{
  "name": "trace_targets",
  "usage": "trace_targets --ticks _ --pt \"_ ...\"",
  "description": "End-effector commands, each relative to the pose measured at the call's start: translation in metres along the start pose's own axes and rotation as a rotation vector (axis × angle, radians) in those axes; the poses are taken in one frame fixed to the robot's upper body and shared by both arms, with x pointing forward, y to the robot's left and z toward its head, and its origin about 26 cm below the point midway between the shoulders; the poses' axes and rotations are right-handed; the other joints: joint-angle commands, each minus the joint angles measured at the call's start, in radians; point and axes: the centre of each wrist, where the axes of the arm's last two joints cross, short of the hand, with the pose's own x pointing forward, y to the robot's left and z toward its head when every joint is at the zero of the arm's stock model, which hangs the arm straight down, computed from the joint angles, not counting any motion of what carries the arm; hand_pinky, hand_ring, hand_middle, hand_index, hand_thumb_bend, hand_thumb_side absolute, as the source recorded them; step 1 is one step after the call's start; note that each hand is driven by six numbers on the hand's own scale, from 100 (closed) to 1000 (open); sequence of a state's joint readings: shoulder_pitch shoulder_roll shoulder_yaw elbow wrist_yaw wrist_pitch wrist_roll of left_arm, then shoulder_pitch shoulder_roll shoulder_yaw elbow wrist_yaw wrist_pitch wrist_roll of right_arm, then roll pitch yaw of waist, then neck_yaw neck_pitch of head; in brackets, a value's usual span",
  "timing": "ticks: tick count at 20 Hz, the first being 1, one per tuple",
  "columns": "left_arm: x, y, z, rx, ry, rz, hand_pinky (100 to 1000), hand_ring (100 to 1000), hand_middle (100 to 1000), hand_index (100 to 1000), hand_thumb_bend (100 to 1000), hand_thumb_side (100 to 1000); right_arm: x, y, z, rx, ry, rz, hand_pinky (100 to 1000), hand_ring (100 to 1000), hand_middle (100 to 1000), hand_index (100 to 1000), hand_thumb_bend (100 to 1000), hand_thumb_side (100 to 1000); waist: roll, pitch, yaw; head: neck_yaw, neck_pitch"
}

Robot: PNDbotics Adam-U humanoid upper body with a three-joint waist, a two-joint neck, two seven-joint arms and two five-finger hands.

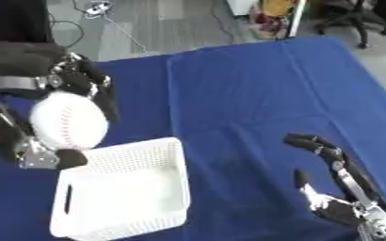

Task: Pick up objects on the table and place them in the box.

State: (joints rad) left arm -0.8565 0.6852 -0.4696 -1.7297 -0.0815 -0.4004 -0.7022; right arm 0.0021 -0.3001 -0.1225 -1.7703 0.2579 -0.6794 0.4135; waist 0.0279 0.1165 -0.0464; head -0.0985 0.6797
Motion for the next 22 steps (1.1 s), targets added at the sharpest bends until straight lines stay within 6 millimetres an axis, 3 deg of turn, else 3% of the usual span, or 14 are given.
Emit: trace_targets --ticks 1,14,22 --pt "-0.007 0.003 -0.004 -0.165 -0.099 -0.124 100 105 412 518 100 254 0.002 -0.009 -0.004 0.009 -0.03 0.027 882 882 790 884 100 544 -0.005 -0.012 -0.002 -0.005 -0.017" --pt "-0.041 -0.048 -0.02 -0.274 -0.065 -0.021 100 100 412 505 100 272 0.003 -0.008 -0.006 0.008 -0.039 0.022 882 882 791 884 100 549 -0.01 -0.009 -0.008 0.004 -0.014" --pt "-0.049 -0.073 -0.024 -0.326 -0.063 -0.003 100 100 412 502 100 268 0.003 -0.008 -0.007 0.009 -0.042 0.019 882 882 790 884 100 550 -0.01 -0.008 -0.011 0.007 -0.012"
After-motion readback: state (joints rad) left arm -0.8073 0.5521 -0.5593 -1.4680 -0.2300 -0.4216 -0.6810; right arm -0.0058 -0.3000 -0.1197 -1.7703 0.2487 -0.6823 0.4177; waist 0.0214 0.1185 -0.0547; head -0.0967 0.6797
